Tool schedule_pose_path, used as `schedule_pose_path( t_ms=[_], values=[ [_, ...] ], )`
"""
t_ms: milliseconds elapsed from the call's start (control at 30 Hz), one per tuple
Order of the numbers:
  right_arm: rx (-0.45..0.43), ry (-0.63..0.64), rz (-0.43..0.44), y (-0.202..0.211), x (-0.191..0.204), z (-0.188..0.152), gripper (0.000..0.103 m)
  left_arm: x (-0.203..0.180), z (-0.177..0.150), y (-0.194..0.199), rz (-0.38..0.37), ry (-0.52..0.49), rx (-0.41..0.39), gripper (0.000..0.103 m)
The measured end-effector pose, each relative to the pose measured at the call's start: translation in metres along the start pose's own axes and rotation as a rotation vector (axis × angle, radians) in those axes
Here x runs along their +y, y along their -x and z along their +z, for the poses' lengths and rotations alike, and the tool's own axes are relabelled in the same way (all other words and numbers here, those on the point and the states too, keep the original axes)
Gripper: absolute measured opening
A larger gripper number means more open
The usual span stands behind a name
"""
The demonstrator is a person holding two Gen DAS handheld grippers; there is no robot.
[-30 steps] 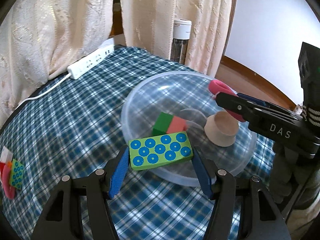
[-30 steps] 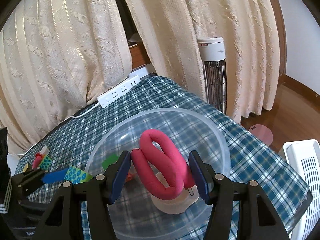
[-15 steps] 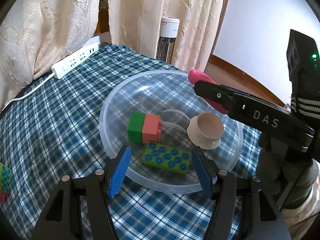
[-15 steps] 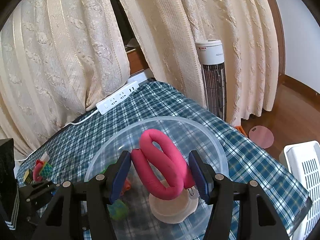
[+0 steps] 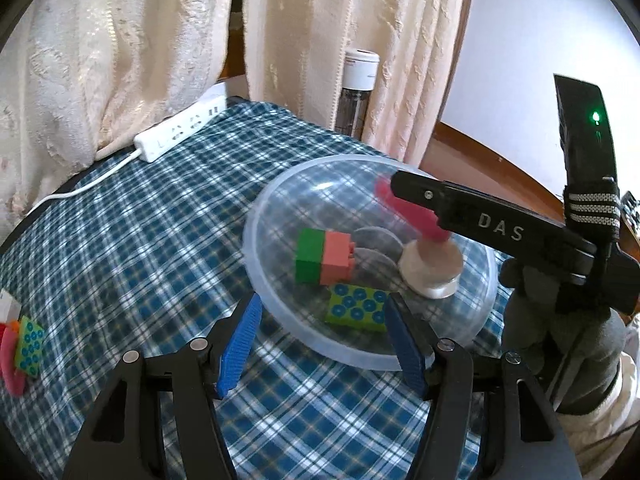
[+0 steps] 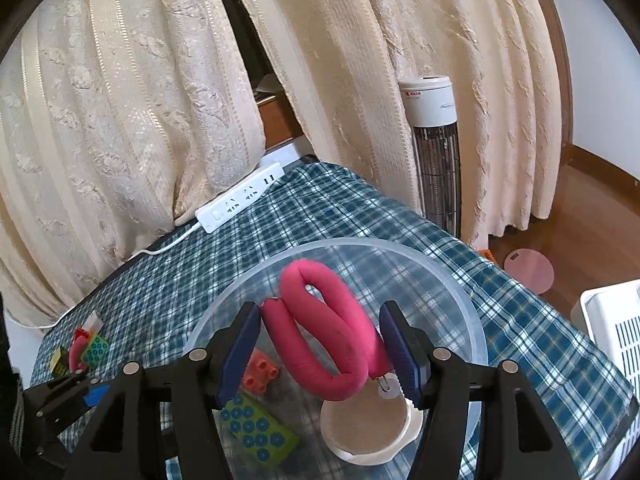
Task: Organize objects
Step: 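Open the left tool to drop the dotted block while the right tool drops the curler into the bowl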
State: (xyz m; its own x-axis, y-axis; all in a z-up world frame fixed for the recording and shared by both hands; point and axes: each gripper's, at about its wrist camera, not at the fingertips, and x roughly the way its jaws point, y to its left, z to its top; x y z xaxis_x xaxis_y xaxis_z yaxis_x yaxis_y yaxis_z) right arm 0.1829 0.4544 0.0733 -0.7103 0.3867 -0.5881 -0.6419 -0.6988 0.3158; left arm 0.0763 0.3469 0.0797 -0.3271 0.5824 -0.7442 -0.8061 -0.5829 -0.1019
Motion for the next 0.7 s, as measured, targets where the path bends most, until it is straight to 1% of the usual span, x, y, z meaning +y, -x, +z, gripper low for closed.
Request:
schedule_pose_path(
  t_ms=[33,233,700],
  values=[
    [-0.002,-0.003,-0.005,0.000,0.000,0.000,0.072,0.002,-0.001,0.001,0.005,0.008,0.000,0.065],
    [0.001,0.004,-0.003,0.002,0.007,-0.003,0.072,0.018,-0.005,0.008,0.029,0.061,-0.004,0.066],
    [0.010,0.052,0.028,0.004,0.039,-0.011,0.072,0.043,-0.019,0.028,0.100,0.107,-0.029,0.066]
  ],
)
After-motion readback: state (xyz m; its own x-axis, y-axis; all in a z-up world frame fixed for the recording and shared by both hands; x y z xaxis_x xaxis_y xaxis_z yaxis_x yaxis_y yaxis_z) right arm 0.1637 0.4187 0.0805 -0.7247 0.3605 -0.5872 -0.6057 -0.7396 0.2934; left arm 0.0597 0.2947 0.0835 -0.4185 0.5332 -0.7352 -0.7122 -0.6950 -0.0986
